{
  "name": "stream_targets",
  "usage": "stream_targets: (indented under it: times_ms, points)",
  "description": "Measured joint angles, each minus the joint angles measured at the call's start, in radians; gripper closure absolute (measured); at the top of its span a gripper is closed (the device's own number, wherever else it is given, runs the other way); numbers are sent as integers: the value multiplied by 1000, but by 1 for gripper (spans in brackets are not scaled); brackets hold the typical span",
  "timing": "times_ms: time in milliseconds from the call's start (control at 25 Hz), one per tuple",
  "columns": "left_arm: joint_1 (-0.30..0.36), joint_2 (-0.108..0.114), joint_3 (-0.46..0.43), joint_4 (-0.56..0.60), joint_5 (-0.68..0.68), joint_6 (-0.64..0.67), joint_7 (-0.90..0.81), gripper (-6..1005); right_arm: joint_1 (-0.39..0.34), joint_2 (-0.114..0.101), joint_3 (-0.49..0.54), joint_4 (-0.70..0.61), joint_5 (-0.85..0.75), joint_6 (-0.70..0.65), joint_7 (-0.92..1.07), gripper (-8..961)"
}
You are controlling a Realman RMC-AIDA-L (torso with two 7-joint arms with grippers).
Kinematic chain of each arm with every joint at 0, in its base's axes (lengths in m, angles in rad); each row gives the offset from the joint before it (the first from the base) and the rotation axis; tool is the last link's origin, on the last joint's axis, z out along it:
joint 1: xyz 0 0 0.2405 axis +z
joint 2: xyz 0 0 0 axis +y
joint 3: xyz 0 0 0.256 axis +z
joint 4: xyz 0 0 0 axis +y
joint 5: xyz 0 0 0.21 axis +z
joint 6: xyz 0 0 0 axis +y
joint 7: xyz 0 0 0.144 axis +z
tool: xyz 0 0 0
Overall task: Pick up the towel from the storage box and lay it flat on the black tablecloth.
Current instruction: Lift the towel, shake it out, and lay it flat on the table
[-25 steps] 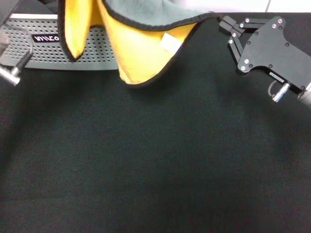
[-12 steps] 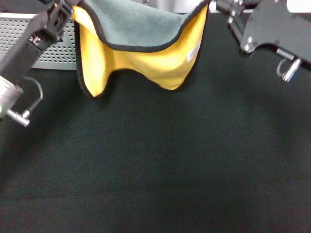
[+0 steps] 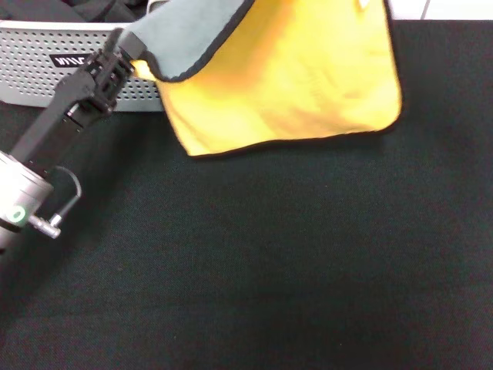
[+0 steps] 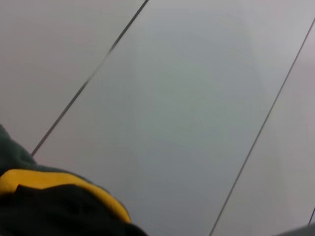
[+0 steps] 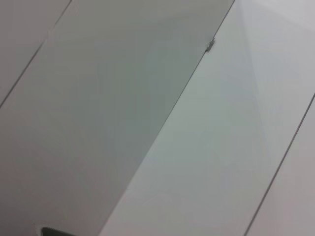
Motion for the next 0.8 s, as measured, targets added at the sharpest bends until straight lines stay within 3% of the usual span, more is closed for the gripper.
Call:
stream_targets:
  times_ms: [400,600,800]
  points:
    - [-7,-2,85,-69,39,21,99,518,21,4,42,-229,-208,-114,200,947]
    - [-12,-4,215,-70,47,24,248,315,27,6,28,-279,-290,-159,256,947]
    - [-13,-10,365,-71,38,24,538,170,33,7,-11,-303,-340,-216,283,947]
